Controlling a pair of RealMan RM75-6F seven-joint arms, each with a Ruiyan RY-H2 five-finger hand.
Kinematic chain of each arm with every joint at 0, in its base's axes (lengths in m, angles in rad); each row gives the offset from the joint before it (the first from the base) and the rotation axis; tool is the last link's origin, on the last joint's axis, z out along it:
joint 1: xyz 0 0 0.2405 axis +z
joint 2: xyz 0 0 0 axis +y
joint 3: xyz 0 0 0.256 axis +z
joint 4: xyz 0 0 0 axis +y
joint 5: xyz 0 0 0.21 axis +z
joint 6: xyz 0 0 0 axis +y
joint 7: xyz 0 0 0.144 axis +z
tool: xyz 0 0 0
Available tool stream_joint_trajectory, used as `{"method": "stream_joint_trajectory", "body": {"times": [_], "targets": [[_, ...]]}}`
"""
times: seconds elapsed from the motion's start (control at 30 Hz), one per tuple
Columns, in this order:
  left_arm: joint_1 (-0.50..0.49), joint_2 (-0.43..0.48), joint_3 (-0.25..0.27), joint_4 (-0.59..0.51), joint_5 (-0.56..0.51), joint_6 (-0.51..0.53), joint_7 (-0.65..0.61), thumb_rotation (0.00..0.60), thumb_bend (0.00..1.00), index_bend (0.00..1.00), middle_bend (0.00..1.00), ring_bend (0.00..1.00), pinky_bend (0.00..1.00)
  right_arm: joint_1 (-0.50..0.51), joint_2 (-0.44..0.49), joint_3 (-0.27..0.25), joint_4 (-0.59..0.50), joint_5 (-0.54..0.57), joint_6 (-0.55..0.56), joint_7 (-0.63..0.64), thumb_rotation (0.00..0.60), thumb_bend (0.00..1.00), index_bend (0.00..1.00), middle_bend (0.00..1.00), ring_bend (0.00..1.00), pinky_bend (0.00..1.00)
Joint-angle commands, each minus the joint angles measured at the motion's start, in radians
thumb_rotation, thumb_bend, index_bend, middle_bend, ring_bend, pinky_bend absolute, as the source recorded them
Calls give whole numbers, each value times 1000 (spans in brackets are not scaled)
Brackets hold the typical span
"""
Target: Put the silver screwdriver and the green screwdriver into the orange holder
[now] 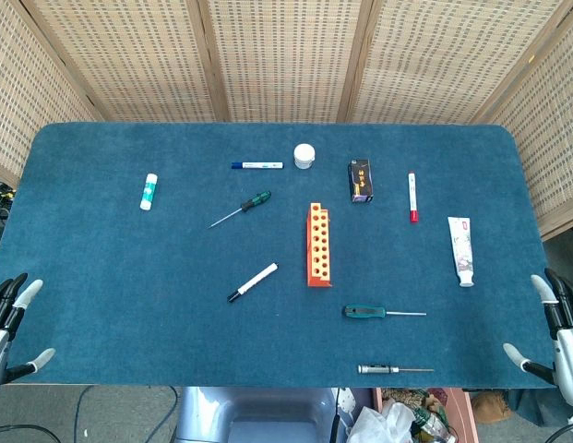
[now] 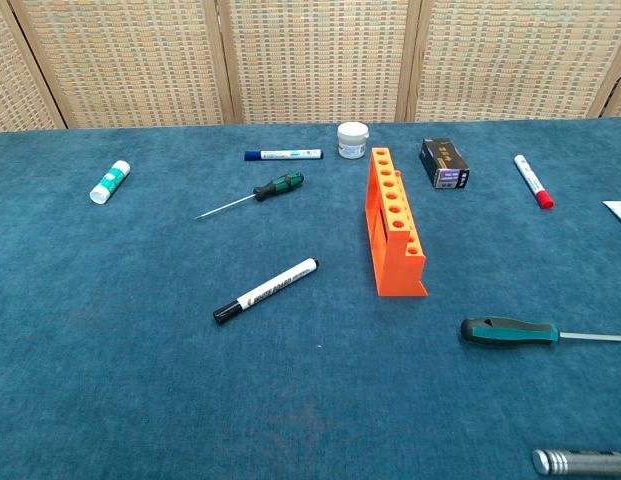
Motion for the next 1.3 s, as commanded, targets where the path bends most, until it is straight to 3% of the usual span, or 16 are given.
{"method": "stream_joint_trajectory", "body": {"times": [0.03, 0.33, 0.53, 0.67, 0.9, 1.03, 1.3], "targets": [[1, 1, 0, 0, -1, 0, -1, 600, 0, 0, 0, 0, 0, -1, 1, -2, -1, -4, 0, 0, 600, 0, 0, 0, 0, 0], [1, -4, -1, 0, -7, -7, 14, 600, 0, 0, 0, 0, 0, 25, 10, -41, 5, -65, -62, 12, 600, 0, 40, 0, 0, 0], [-8, -13, -11, -7, -36, -35, 41, 600, 0, 0, 0, 0, 0, 122, -9, -107, 46, -178, -235, 71, 600, 2, 244, 0, 0, 0], [-11, -18, -17, -13, -52, -47, 59, 600, 0, 0, 0, 0, 0, 167, -61, -105, 89, -208, -292, 40, 600, 61, 371, 0, 0, 0], [-21, -21, -28, -18, -86, -75, 73, 600, 0, 0, 0, 0, 0, 222, -139, -129, 91, -220, -406, 2, 600, 196, 385, 0, 0, 0], [-23, -18, -31, -21, -98, -82, 70, 600, 0, 0, 0, 0, 0, 248, -173, -133, 88, -208, -480, -83, 600, 244, 390, 0, 0, 0], [-25, -13, -33, -22, -105, -89, 61, 600, 0, 0, 0, 0, 0, 276, -244, -131, 75, -131, -594, -205, 600, 252, 395, 0, 0, 0]]}}
